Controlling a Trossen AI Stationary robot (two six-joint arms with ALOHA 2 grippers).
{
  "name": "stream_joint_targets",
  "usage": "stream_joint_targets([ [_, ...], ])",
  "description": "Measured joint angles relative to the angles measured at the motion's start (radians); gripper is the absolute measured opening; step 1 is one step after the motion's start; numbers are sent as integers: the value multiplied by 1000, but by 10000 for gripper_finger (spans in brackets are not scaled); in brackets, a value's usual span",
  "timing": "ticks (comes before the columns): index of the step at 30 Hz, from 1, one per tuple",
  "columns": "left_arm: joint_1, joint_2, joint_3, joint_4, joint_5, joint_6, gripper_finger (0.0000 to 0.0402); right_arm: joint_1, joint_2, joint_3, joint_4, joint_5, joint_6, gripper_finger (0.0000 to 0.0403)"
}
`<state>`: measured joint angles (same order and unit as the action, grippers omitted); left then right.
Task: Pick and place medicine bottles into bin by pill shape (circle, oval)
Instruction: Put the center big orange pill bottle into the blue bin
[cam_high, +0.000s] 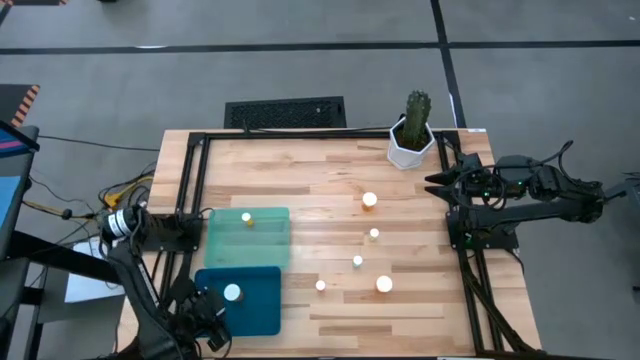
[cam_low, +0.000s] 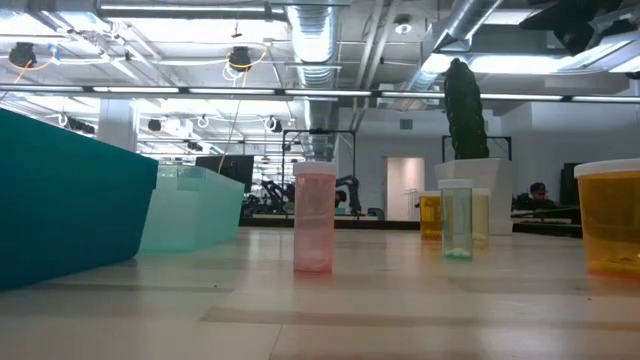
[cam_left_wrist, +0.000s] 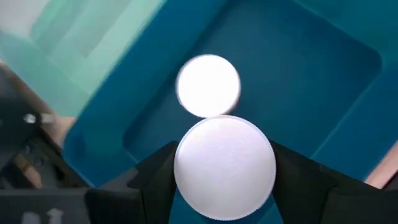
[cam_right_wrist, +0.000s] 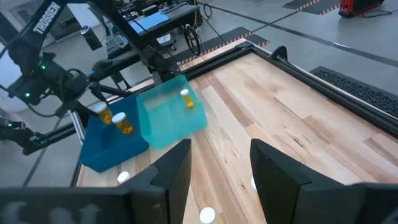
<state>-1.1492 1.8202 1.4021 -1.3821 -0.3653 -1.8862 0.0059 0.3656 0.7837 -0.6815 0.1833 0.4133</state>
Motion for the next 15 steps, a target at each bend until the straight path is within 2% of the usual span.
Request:
stream_joint_targets([
  [15, -24, 97, 0, 38, 18, -78, 215, 0, 0, 0, 1, 1, 0, 175],
])
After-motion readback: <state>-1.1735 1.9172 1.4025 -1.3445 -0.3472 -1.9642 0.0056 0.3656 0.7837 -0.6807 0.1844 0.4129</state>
